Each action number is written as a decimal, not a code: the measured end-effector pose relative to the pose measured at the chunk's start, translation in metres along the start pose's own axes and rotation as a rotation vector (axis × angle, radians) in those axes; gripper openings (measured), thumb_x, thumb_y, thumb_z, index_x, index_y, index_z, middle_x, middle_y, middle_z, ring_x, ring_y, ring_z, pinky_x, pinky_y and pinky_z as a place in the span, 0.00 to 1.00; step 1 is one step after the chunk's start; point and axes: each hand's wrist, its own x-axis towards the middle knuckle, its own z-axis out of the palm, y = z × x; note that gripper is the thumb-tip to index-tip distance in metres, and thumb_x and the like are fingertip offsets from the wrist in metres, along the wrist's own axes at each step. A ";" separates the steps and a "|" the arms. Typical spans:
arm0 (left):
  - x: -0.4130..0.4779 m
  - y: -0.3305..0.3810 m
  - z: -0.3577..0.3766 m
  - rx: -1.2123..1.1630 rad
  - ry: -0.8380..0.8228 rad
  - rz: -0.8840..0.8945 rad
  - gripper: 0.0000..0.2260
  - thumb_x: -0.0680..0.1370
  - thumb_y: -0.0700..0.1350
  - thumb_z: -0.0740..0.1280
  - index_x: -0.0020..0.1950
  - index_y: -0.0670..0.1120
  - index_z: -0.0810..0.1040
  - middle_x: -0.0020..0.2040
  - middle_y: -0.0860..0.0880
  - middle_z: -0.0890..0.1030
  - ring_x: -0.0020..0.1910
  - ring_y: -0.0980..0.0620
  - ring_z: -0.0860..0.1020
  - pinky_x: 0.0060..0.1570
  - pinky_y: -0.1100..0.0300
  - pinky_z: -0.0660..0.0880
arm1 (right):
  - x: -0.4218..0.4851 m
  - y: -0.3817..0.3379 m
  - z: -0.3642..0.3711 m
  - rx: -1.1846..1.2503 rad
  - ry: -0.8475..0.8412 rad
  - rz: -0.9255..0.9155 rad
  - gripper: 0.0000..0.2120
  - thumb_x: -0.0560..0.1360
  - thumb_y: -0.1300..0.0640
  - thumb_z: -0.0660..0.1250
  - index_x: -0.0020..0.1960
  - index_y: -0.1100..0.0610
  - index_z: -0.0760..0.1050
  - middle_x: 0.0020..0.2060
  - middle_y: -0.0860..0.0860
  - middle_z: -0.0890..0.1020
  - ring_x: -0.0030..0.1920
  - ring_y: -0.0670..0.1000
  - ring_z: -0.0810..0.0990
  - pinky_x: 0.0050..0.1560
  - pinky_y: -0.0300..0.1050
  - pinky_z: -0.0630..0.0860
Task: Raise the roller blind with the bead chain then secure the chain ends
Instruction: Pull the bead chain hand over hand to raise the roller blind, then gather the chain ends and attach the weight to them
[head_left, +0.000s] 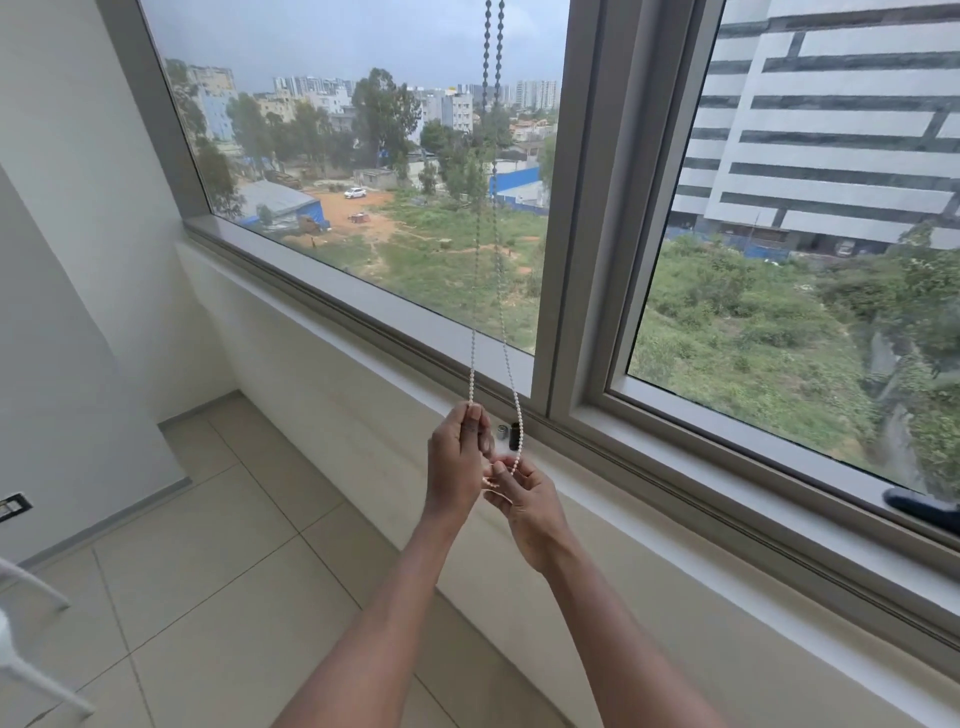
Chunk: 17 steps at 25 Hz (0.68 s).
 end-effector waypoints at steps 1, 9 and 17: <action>-0.005 -0.012 -0.003 0.047 -0.009 -0.012 0.17 0.90 0.44 0.58 0.43 0.44 0.76 0.33 0.50 0.77 0.34 0.49 0.77 0.40 0.59 0.76 | -0.003 0.006 0.000 0.033 0.018 0.015 0.04 0.85 0.64 0.67 0.57 0.60 0.80 0.46 0.52 0.85 0.43 0.50 0.82 0.52 0.45 0.77; -0.026 -0.054 -0.013 0.170 -0.009 -0.088 0.14 0.85 0.45 0.70 0.39 0.54 0.82 0.36 0.50 0.83 0.33 0.46 0.83 0.34 0.54 0.79 | -0.018 0.031 0.017 0.326 0.169 0.104 0.08 0.83 0.68 0.68 0.57 0.59 0.72 0.41 0.57 0.87 0.37 0.49 0.87 0.44 0.42 0.84; -0.029 -0.079 -0.023 0.145 -0.070 -0.118 0.03 0.79 0.42 0.77 0.49 0.43 0.91 0.47 0.52 0.83 0.43 0.55 0.83 0.48 0.62 0.79 | -0.012 0.043 0.019 0.439 0.231 0.147 0.10 0.80 0.67 0.70 0.48 0.56 0.71 0.36 0.55 0.88 0.35 0.49 0.89 0.38 0.41 0.85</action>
